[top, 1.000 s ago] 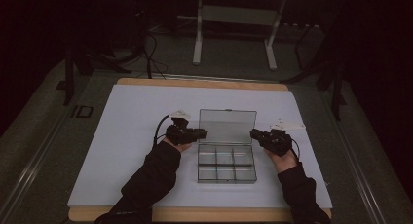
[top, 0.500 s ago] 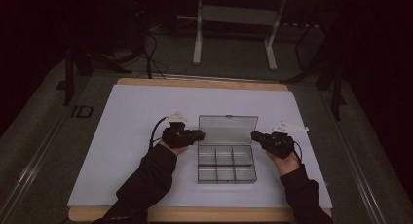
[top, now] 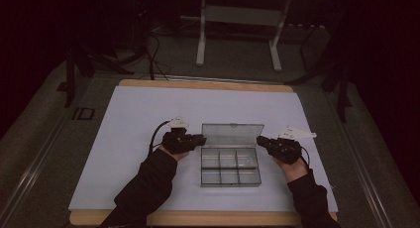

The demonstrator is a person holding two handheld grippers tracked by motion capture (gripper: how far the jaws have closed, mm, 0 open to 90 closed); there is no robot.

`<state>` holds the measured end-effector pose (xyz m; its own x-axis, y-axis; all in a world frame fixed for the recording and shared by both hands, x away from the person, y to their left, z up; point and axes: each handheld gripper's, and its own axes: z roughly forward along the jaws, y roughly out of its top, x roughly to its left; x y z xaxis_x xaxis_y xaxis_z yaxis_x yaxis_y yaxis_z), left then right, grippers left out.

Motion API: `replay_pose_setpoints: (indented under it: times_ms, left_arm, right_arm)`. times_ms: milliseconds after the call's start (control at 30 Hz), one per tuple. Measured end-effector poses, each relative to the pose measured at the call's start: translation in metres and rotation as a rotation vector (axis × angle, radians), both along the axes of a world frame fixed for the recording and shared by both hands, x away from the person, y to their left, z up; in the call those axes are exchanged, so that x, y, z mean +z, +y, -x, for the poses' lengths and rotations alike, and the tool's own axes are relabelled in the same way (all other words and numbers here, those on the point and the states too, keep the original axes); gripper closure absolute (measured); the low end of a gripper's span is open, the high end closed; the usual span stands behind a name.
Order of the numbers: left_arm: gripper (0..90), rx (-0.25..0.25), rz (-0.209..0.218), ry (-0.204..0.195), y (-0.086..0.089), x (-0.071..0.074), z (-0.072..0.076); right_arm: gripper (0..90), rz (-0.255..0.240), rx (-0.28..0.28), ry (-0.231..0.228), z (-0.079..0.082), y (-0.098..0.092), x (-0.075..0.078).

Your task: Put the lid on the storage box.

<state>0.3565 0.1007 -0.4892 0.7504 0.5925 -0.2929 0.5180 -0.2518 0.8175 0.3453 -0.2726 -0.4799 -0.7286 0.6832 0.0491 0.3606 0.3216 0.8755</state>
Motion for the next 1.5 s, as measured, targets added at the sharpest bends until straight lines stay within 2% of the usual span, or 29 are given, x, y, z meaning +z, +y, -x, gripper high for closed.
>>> replay_pose_setpoints:
  times_ms: [500, 1067, 1200, 1500]
  left_arm:
    - [80.5, -0.028, -0.057, -0.040, 0.000, 0.002, 0.012]
    - [82.5, -0.058, -0.073, -0.035, 0.003, -0.003, 0.025]
    - [82.5, -0.067, -0.090, -0.039, 0.003, -0.004, 0.028]
    - [82.6, -0.084, -0.121, -0.029, 0.002, -0.009, 0.034]
  right_arm:
    - [84.9, 0.010, 0.038, -0.011, 0.010, -0.005, -0.002]
    - [84.0, 0.021, 0.089, -0.018, 0.020, -0.010, -0.009]
    - [83.7, 0.026, 0.105, -0.018, 0.023, -0.012, -0.011]
    - [83.9, 0.019, 0.129, 0.011, 0.028, -0.016, -0.019]
